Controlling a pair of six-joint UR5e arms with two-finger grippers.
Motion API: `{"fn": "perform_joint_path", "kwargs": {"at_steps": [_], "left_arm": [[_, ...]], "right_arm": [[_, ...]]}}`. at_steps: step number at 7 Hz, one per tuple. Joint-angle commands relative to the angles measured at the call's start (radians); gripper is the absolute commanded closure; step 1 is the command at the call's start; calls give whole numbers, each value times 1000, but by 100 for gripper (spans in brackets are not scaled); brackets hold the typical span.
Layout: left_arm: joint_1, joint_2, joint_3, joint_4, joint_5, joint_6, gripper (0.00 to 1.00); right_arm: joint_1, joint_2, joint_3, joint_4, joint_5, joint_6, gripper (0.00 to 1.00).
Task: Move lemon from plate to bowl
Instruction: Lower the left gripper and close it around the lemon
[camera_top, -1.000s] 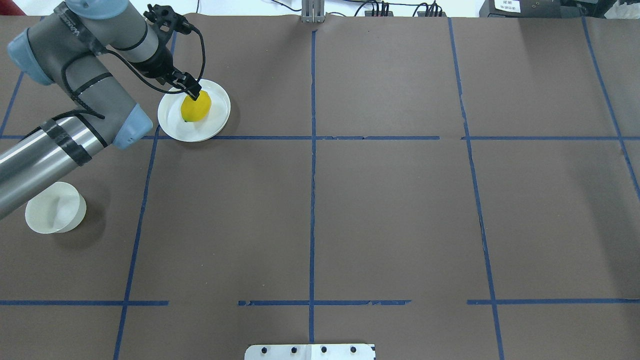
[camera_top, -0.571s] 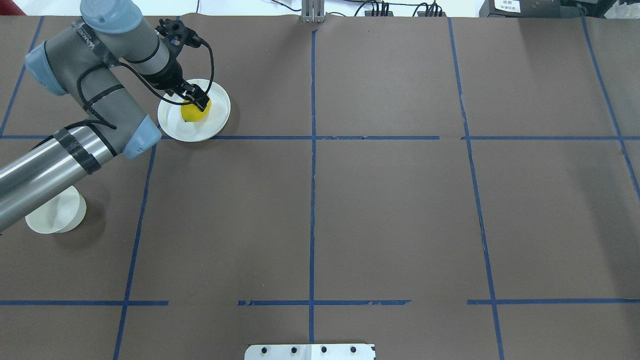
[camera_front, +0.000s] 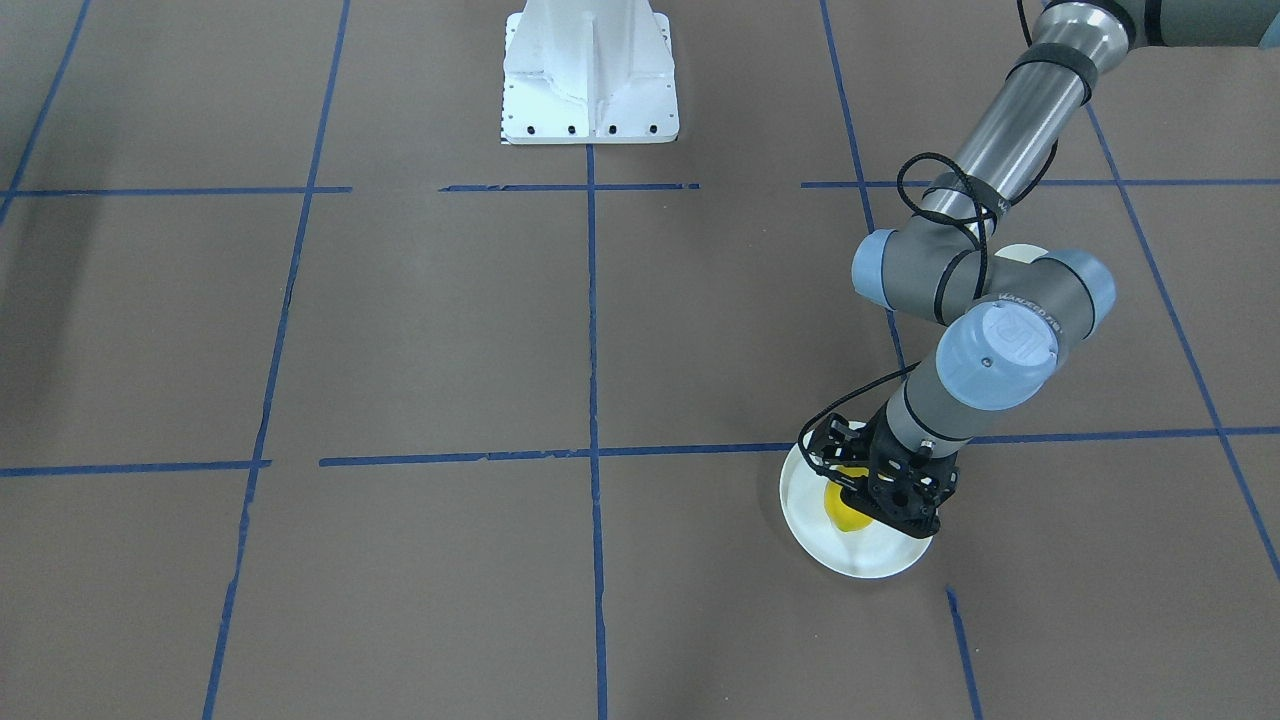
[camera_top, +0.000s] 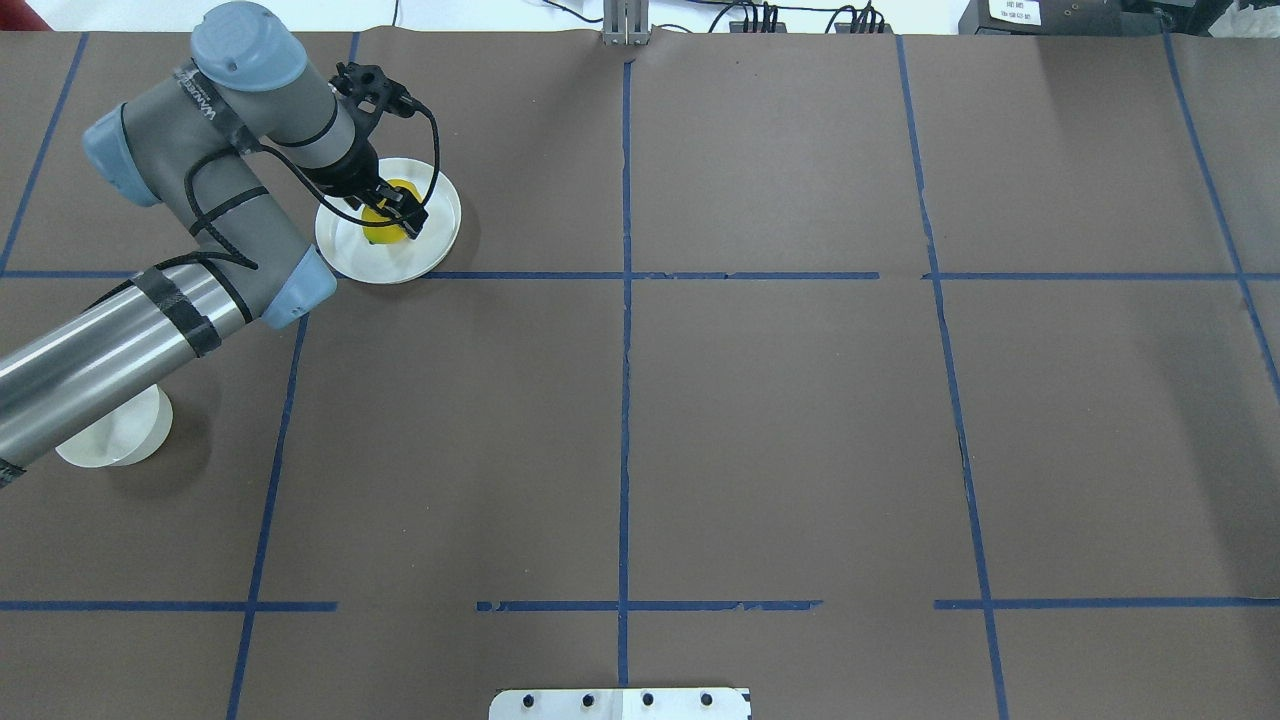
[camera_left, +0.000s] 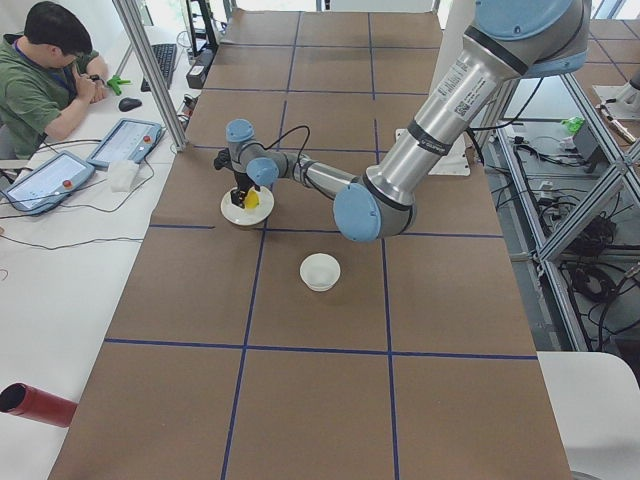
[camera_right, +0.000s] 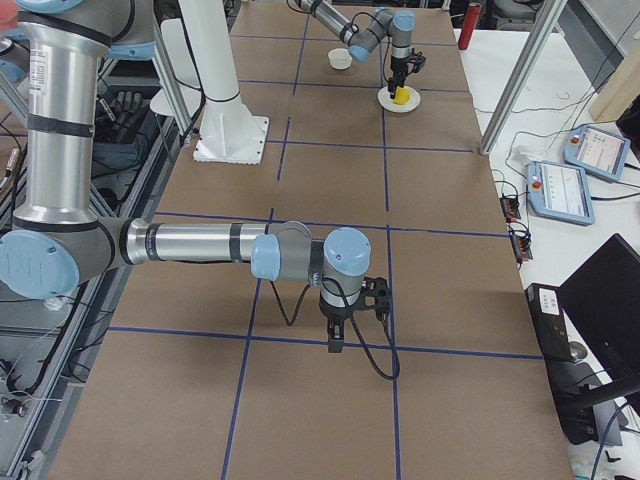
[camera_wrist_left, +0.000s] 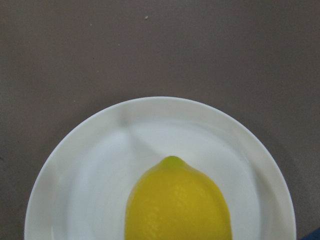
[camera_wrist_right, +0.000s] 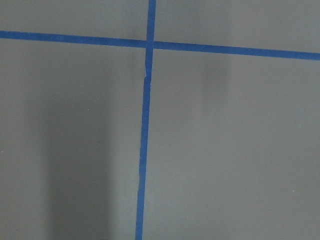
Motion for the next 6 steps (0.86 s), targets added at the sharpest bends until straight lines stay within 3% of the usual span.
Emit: {"fn": "perform_joint_path", "kwargs": {"at_steps": [1,3,4,6], "left_arm": [[0,-6,11,-6,-1,0,33],[0,-5,9,-5,-3,-6,70],[-3,-6,5,0,-5,-5,77],[-56,-6,-21,61,-12,-56,76]], "right_arm": [[0,0,0,0,0,0,0],[0,0,0,0,0,0,0],[0,0,0,0,0,0,0],[0,0,0,0,0,0,0]]}}
